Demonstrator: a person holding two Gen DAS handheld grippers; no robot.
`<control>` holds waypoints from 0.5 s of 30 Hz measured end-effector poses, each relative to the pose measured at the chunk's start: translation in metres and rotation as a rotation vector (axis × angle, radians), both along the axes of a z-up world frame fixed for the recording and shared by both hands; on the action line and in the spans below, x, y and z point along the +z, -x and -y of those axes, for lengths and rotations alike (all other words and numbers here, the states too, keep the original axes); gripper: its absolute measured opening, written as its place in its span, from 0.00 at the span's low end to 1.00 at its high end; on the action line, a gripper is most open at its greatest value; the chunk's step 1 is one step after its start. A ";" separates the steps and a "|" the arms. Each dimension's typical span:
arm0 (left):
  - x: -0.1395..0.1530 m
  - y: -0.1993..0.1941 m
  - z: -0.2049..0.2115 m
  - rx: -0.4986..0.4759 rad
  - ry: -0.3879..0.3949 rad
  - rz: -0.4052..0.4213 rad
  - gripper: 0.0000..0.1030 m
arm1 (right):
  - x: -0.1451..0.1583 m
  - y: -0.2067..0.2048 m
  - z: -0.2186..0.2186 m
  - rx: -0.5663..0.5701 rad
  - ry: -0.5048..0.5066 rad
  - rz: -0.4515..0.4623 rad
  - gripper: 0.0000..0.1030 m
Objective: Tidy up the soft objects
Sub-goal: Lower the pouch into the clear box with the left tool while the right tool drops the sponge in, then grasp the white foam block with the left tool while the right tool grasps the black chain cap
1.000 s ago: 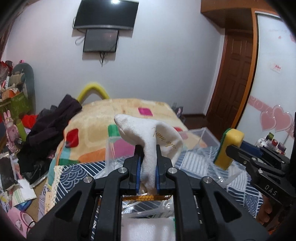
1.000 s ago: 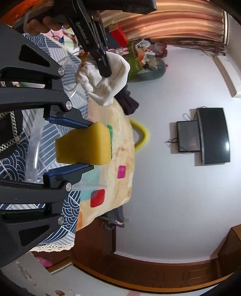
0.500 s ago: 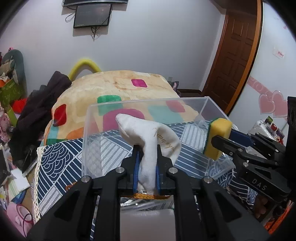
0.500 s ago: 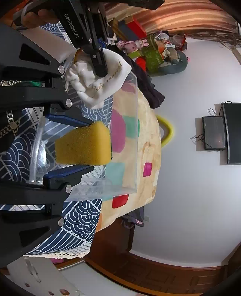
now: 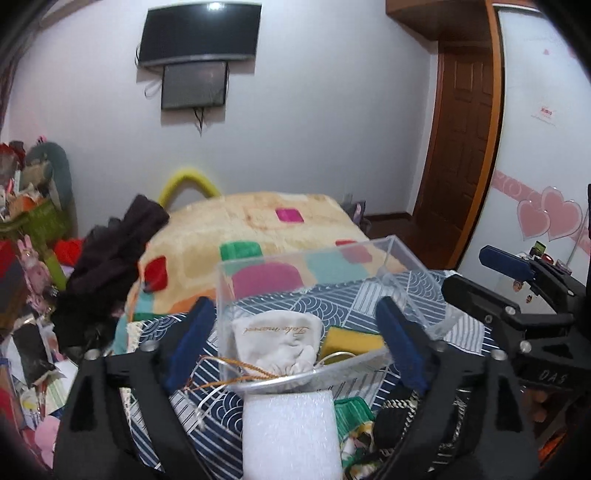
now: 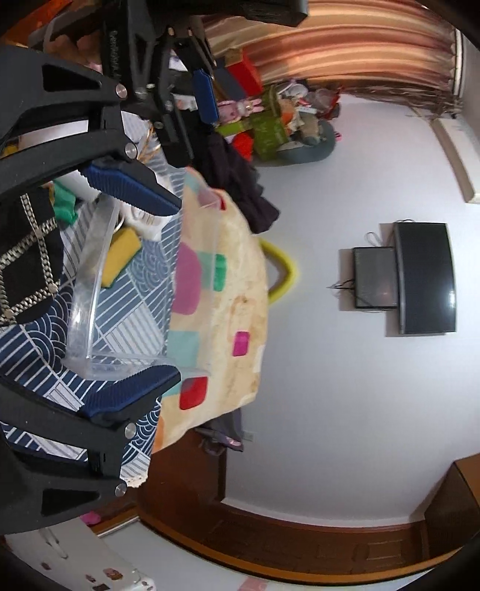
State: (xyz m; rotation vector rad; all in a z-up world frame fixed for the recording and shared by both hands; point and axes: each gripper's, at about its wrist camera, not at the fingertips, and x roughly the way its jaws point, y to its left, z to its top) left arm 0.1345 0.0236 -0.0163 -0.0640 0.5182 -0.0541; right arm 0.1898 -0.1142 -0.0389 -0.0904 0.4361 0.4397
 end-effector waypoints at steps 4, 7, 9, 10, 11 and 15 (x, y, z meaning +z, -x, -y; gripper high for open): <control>0.004 0.024 -0.002 0.025 -0.011 0.036 0.99 | 0.006 0.016 0.001 0.008 -0.026 0.020 0.82; -0.004 0.036 -0.005 0.038 0.003 0.021 0.99 | 0.002 0.027 0.001 0.014 -0.035 0.024 0.84; -0.012 0.040 -0.007 0.038 0.015 -0.006 0.99 | -0.003 0.032 0.000 0.020 -0.033 0.014 0.84; -0.017 0.042 -0.007 0.039 0.014 -0.020 0.99 | -0.006 0.033 -0.001 0.021 -0.033 0.008 0.85; -0.022 0.043 -0.007 0.044 0.013 -0.029 0.99 | -0.011 0.035 -0.002 0.023 -0.028 0.000 0.85; -0.047 0.047 -0.009 0.052 0.036 -0.083 0.99 | -0.032 0.040 -0.007 0.020 0.008 -0.042 0.85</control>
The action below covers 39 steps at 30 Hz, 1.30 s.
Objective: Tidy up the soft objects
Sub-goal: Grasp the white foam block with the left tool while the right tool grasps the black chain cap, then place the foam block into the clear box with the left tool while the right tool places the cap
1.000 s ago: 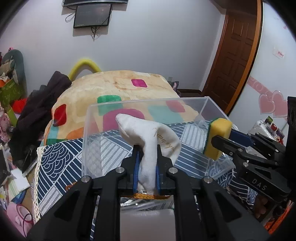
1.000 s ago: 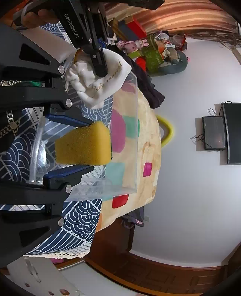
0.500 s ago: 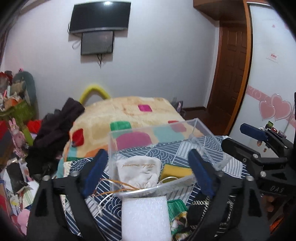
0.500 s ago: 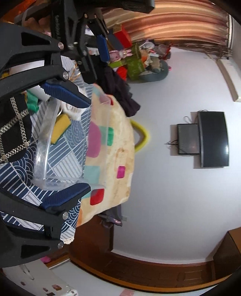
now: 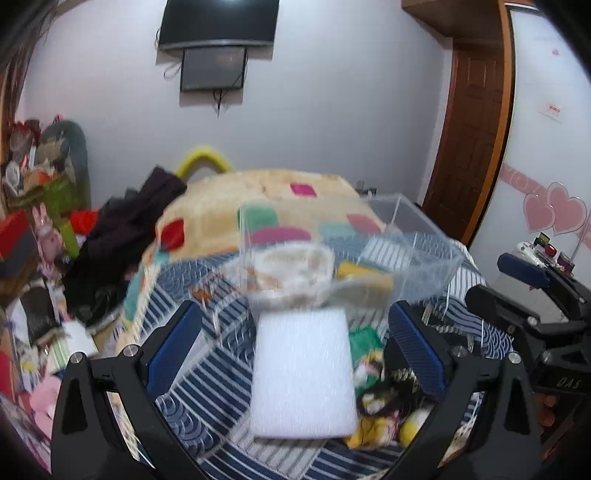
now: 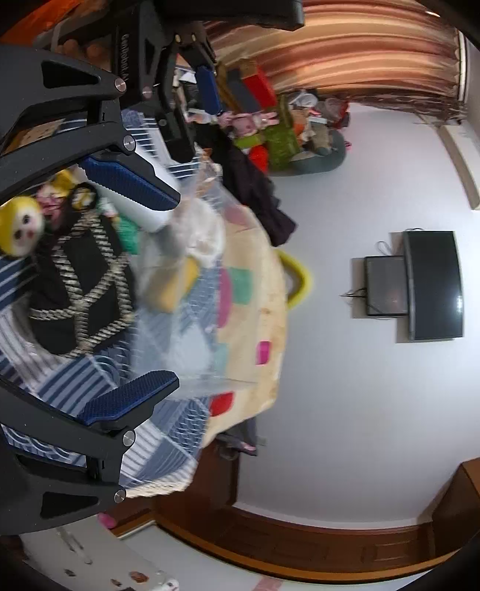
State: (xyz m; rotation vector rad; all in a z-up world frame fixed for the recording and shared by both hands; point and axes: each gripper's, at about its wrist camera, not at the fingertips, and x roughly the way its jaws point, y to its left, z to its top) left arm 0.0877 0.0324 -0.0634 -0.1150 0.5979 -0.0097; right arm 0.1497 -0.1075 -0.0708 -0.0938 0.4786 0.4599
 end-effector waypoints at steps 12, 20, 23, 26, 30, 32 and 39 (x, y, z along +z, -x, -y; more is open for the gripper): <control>-0.062 -0.004 0.000 0.029 0.021 -0.143 0.99 | -0.064 -0.015 0.011 0.007 -0.023 -0.206 0.84; -0.067 -0.005 0.000 -0.003 0.079 -0.141 0.99 | -0.074 -0.015 0.018 0.018 -0.076 -0.263 0.55; -0.069 -0.007 0.004 -0.017 0.073 -0.159 0.99 | -0.072 -0.011 0.018 0.017 -0.072 -0.257 0.42; -0.072 -0.009 0.002 -0.008 0.084 -0.170 0.98 | -0.068 -0.009 0.019 0.021 -0.071 -0.246 0.34; -0.073 -0.007 -0.003 -0.019 0.118 -0.174 0.78 | -0.063 -0.005 0.021 0.021 -0.076 -0.223 0.22; -0.071 -0.003 -0.007 -0.010 0.111 -0.155 0.78 | -0.060 -0.003 0.021 0.021 -0.079 -0.211 0.21; -0.051 0.024 -0.004 -0.010 0.049 -0.083 0.78 | -0.040 0.008 0.026 0.020 -0.090 -0.141 0.20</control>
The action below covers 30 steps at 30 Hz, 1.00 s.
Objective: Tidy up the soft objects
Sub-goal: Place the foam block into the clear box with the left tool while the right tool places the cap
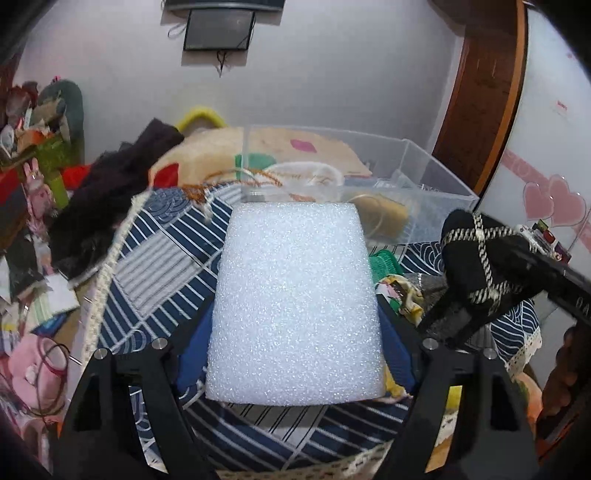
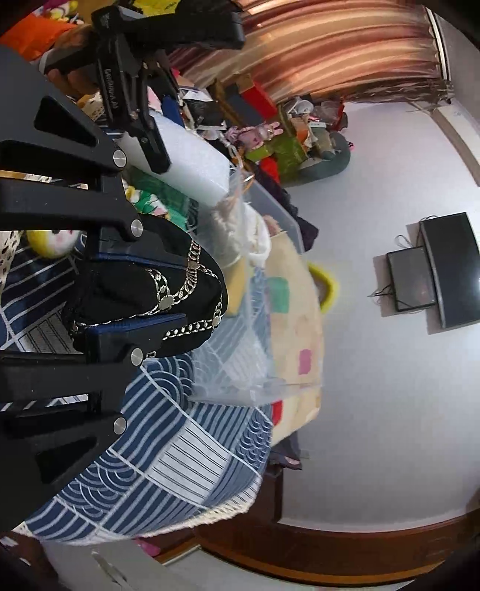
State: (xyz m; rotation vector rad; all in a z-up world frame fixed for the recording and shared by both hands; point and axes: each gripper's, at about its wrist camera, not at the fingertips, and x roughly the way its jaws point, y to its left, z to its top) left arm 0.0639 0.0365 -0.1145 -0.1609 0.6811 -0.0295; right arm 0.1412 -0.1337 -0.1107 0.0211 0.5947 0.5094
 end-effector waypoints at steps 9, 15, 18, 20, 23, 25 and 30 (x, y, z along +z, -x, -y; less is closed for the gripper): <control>0.045 0.020 0.002 0.000 -0.040 0.138 0.78 | 0.034 0.010 0.007 -0.027 -0.018 0.111 0.20; 0.079 0.008 -0.002 0.001 -0.050 0.235 0.78 | 0.061 0.005 0.008 -0.052 -0.036 0.202 0.20; 0.089 -0.005 -0.003 0.007 -0.054 0.253 0.78 | 0.069 -0.003 0.006 -0.066 -0.037 0.240 0.20; 0.094 -0.016 -0.003 0.008 -0.060 0.259 0.78 | 0.073 -0.011 0.004 -0.073 -0.039 0.257 0.20; 0.096 -0.036 -0.004 0.006 -0.062 0.251 0.78 | 0.078 -0.024 -0.001 -0.088 -0.033 0.274 0.20; 0.094 -0.048 -0.004 0.007 -0.063 0.237 0.78 | 0.079 -0.033 -0.004 -0.093 -0.029 0.277 0.20; 0.083 -0.081 -0.007 -0.021 -0.036 0.179 0.78 | 0.069 -0.057 -0.014 -0.086 -0.005 0.247 0.21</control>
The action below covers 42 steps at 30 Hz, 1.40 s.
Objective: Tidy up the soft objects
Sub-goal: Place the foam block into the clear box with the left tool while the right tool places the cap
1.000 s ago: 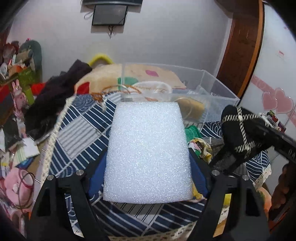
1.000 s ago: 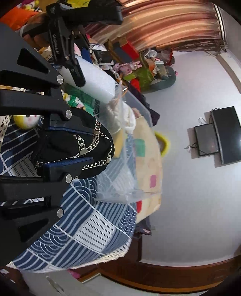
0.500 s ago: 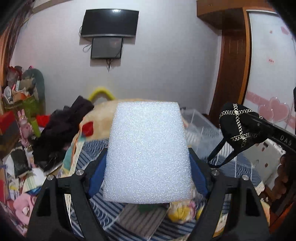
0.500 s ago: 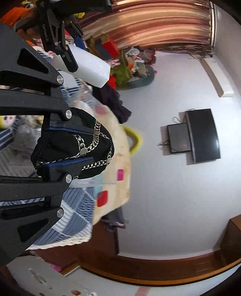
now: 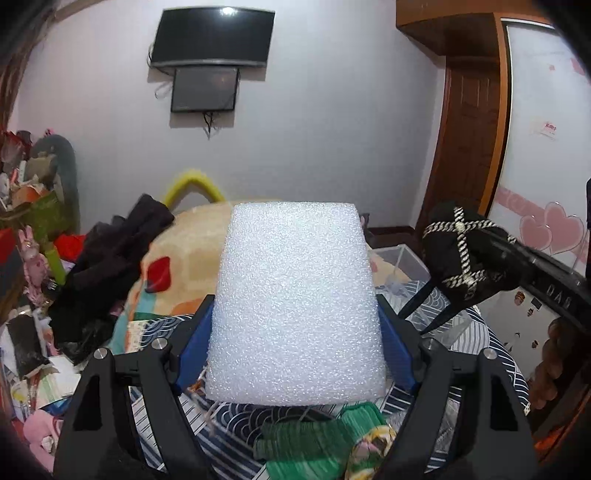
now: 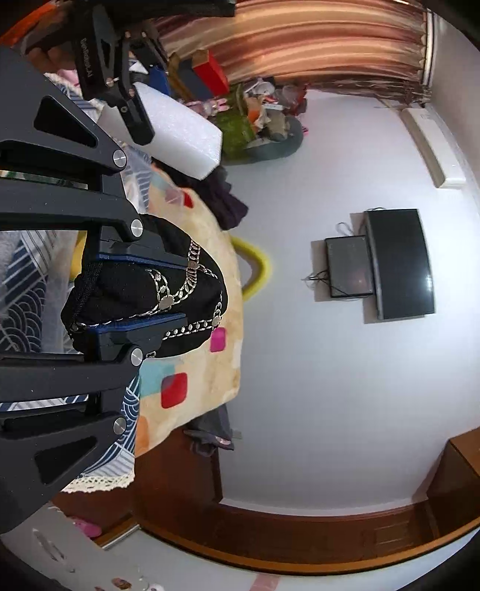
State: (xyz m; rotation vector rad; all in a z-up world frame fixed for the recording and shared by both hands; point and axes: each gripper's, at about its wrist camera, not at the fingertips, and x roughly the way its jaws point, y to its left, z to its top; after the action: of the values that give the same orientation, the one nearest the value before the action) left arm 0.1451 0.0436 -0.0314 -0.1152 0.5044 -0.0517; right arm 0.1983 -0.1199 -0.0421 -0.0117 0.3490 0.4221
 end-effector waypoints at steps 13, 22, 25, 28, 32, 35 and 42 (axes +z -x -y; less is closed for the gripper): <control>-0.055 -0.057 0.017 -0.011 -0.030 -0.143 0.78 | -0.055 -0.047 -0.008 0.006 0.093 -0.206 0.21; -0.065 -0.064 0.016 -0.018 -0.020 -0.192 0.78 | -0.059 -0.049 -0.014 -0.014 0.182 -0.235 0.24; -0.062 -0.058 0.015 -0.027 -0.002 -0.196 0.79 | -0.057 -0.047 -0.012 -0.014 0.177 -0.238 0.33; -0.055 -0.049 0.013 -0.032 0.004 -0.186 0.81 | -0.049 -0.040 -0.009 -0.007 0.169 -0.218 0.43; -0.038 -0.030 0.010 -0.029 0.013 -0.146 0.90 | -0.031 -0.026 -0.006 -0.010 0.162 -0.147 0.57; -0.025 -0.011 0.008 -0.022 0.020 -0.109 0.93 | -0.019 -0.010 -0.005 -0.014 0.154 -0.093 0.65; -0.011 0.040 0.013 0.003 -0.047 -0.051 0.97 | -0.001 0.023 0.004 0.005 0.100 -0.027 0.75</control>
State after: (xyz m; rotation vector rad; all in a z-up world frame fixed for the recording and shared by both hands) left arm 0.1049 0.0309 -0.0423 -0.0717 0.5560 -0.0338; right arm 0.1751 -0.1238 -0.0436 -0.1038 0.3968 0.4095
